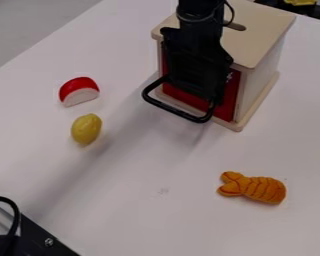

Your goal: Close the drawer

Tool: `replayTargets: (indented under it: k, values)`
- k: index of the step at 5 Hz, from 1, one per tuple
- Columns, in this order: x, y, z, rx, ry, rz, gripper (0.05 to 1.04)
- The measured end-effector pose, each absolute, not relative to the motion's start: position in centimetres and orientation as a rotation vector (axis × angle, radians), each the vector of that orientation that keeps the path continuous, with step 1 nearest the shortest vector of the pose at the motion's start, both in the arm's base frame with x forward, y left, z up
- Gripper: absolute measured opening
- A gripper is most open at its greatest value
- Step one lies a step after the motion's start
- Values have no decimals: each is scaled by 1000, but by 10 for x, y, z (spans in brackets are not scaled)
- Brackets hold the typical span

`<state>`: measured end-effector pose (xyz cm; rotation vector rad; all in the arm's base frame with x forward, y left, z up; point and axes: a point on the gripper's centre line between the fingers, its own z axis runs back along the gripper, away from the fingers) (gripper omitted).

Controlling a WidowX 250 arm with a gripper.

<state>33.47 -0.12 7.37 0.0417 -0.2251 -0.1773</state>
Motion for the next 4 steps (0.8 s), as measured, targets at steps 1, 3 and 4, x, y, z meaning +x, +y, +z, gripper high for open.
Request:
replayTargets:
  k: [1,3,4]
  values:
    - [330,-2,92,29,-277,-201,987]
    - [300,0,125,41,-299,-256,987]
    - [286,1,150,51,-321,-300,987]
